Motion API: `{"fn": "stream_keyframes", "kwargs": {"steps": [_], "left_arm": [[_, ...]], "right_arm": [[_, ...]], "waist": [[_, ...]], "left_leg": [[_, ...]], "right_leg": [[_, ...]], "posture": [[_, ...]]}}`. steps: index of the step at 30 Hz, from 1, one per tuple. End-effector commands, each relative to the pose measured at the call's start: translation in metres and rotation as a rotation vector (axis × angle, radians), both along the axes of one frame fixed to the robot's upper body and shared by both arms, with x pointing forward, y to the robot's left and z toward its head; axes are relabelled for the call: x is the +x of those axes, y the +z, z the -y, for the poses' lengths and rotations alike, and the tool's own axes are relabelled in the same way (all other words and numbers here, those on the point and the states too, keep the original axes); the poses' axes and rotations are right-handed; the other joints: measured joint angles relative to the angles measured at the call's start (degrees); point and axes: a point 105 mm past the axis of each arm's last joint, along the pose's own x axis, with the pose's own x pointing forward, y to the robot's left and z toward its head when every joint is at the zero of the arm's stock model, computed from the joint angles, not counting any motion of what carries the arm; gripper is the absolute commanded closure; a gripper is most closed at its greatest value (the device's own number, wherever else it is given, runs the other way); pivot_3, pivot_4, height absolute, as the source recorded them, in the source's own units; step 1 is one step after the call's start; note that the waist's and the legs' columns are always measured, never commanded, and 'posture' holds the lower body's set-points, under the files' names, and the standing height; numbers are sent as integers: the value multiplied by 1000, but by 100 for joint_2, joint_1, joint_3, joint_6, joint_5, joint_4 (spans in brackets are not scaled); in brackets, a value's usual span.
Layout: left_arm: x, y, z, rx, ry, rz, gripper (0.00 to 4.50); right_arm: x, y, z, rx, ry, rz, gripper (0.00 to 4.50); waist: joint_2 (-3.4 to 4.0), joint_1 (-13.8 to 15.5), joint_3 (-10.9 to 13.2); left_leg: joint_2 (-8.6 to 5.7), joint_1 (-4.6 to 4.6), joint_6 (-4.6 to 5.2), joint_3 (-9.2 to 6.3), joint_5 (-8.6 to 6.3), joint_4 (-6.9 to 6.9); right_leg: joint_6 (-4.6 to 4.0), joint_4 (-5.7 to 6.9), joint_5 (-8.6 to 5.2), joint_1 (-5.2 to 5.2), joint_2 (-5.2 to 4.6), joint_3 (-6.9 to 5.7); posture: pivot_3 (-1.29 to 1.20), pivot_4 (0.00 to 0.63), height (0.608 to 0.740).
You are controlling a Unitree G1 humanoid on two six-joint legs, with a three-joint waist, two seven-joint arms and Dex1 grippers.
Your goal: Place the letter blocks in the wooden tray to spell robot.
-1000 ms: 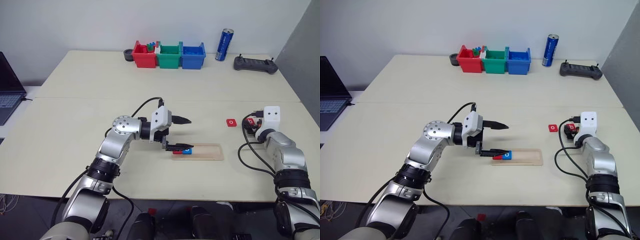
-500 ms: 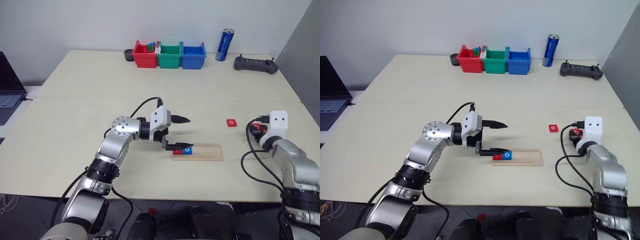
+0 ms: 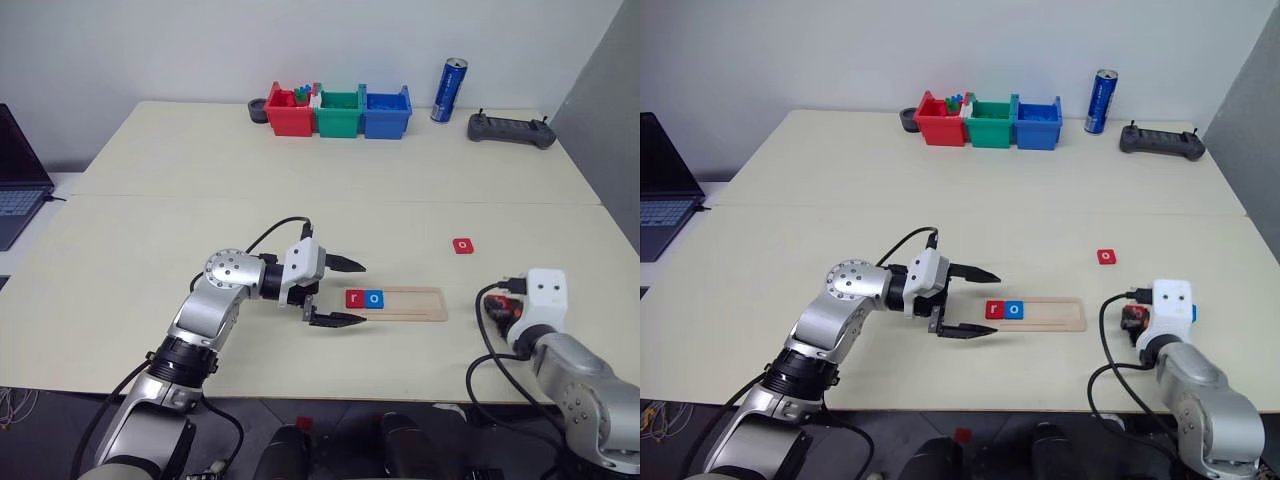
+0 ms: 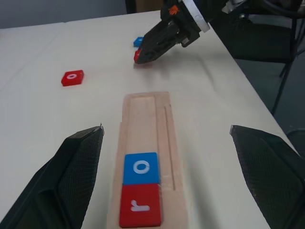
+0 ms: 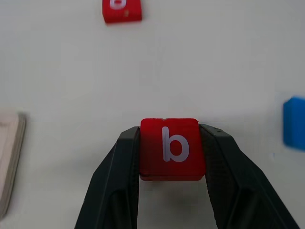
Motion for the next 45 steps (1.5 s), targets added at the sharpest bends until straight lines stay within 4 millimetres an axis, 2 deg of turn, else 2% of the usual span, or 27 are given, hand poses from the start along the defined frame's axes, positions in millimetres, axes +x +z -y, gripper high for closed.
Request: {"fn": "stream_keyframes", "kwargs": {"steps": [1,4,7,9,13,16,19,22,24,26,27,30,33,36,41,45], "left_arm": [[-8,8,6,-10,-50,49,0],[-6,9,6,-11,-48,51,0],[-5,10,7,-11,-44,55,0],[-4,10,6,-11,-43,58,0],[-4,10,5,-11,-32,55,0],[-4,11,6,-17,-29,52,0],[-4,11,7,-19,-29,52,0],[-2,12,8,-22,-33,54,0],[-2,12,10,-24,-41,52,0],[-2,10,12,-23,-56,52,0],[-2,10,13,-23,-63,52,0],[-2,10,14,-25,-70,54,0],[-2,10,15,-29,-73,57,0],[-3,8,15,-28,-71,60,0],[-5,7,17,-33,-72,58,0],[-5,8,17,-36,-76,59,0]], "right_arm": [[1,6,0,-32,-7,31,3033],[4,1,1,2,-21,14,3033],[5,-1,-3,44,-21,10,1885],[5,0,-5,56,-19,13,1279],[10,14,-1,51,-28,61,12],[20,38,6,23,-35,145,12],[36,73,2,-11,46,251,12],[53,103,-22,-19,300,341,12],[54,108,-36,-20,490,358,12],[45,102,-48,-105,736,334,12],[36,93,-48,-172,882,290,12],[22,70,-33,-290,1097,170,12],[18,57,-4,-355,1193,49,12],[16,50,15,-414,1260,-23,12],[16,41,27,-413,1293,-86,12],[22,35,25,-399,1304,-88,12]], "waist": [[0,-3,0],[0,-6,0],[0,-7,-1],[0,-7,0],[0,-4,0],[1,-7,0],[5,-18,2],[5,-15,4],[3,-14,4],[1,6,6],[1,29,6],[-3,39,8],[-5,27,10],[-6,-3,11],[-6,-39,11],[-6,-22,11]], "left_leg": [[1,3,0,2,0,0],[2,4,0,2,0,0],[2,4,0,2,0,0],[2,4,0,1,0,0],[2,4,0,1,0,0],[1,3,0,3,0,0],[2,4,0,8,0,0],[2,5,1,8,0,-1],[2,4,2,5,-1,-2],[1,3,2,4,-1,-3],[-1,-2,3,4,-2,-3],[-8,-7,13,3,-7,0],[-10,-7,13,12,-8,7],[-7,3,13,18,-8,6],[-1,11,13,23,-7,5],[-2,10,13,23,-7,7]], "right_leg": [[0,0,0,1,0,0],[0,0,0,1,2,0],[0,0,0,1,2,0],[0,0,0,1,2,0],[0,0,0,1,2,0],[0,0,0,1,2,1],[0,0,0,-1,2,5],[0,0,0,0,3,3],[0,-3,0,2,3,0],[0,-4,0,2,3,-2],[0,-8,0,2,0,-4],[6,-20,-3,7,-9,-11],[8,-19,-2,7,-15,-5],[8,-12,-2,7,-14,-1],[7,-6,-2,7,-8,7],[7,-6,-2,7,-10,7]], "posture": [[0,150,740],[0,150,740],[0,150,740],[0,150,740],[0,150,740],[0,150,740],[0,150,740],[0,150,740],[0,150,740],[0,150,740],[0,150,740],[0,150,740],[0,150,740],[0,150,740],[0,150,740],[0,150,740]]}}
